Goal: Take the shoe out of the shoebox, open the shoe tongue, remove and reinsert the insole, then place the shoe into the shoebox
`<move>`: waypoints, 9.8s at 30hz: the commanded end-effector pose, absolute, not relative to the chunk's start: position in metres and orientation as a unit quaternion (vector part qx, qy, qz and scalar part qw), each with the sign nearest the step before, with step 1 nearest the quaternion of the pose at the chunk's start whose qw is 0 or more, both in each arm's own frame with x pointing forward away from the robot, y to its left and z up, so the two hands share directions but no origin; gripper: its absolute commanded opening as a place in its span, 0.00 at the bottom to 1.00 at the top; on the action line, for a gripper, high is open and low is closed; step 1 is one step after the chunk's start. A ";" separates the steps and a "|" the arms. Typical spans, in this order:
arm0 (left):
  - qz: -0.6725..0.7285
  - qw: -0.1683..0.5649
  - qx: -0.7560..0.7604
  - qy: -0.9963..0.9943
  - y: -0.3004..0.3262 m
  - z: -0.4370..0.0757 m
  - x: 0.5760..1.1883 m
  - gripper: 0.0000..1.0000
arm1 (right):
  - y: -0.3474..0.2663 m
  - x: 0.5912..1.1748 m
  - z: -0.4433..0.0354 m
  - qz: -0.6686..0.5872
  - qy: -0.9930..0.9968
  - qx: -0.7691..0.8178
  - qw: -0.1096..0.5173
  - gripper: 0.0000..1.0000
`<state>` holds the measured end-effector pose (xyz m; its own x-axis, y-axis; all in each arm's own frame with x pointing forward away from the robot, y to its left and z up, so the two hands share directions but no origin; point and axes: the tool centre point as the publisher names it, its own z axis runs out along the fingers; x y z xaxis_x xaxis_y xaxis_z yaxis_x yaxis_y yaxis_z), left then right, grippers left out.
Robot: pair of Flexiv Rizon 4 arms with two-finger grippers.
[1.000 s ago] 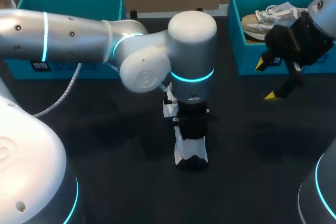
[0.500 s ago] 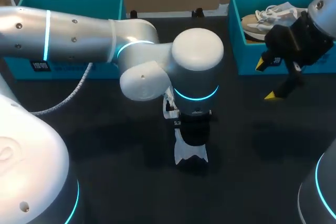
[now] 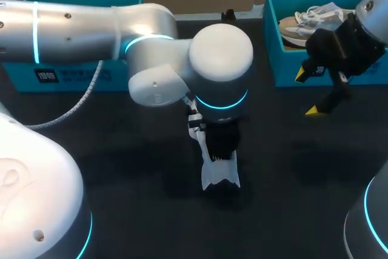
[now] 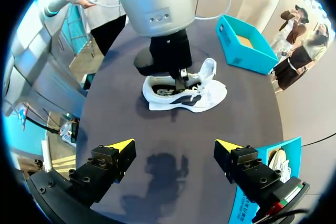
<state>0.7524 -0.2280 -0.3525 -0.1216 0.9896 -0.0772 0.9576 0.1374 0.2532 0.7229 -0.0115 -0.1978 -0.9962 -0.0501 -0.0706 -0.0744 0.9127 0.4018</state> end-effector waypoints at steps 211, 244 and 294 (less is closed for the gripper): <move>-0.060 0.059 -0.033 0.996 -0.235 -0.382 0.632 0.94 | -0.011 0.723 -0.198 0.205 0.978 -0.031 0.029 1.00; 0.009 -0.038 -0.024 0.999 -0.225 -0.387 0.624 0.00 | -0.011 0.723 -0.198 0.205 0.978 -0.031 0.029 1.00; 0.014 -0.031 0.071 0.997 -0.188 -0.179 0.642 0.00 | -0.011 0.723 -0.198 0.205 0.978 -0.031 0.029 1.00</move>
<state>0.6425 -0.1905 -0.1796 -0.9881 0.1394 0.0650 0.1414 0.9896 0.0269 0.7229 -0.0115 -0.1977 -0.9962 -0.0500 -0.0706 -0.0743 0.9128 0.4017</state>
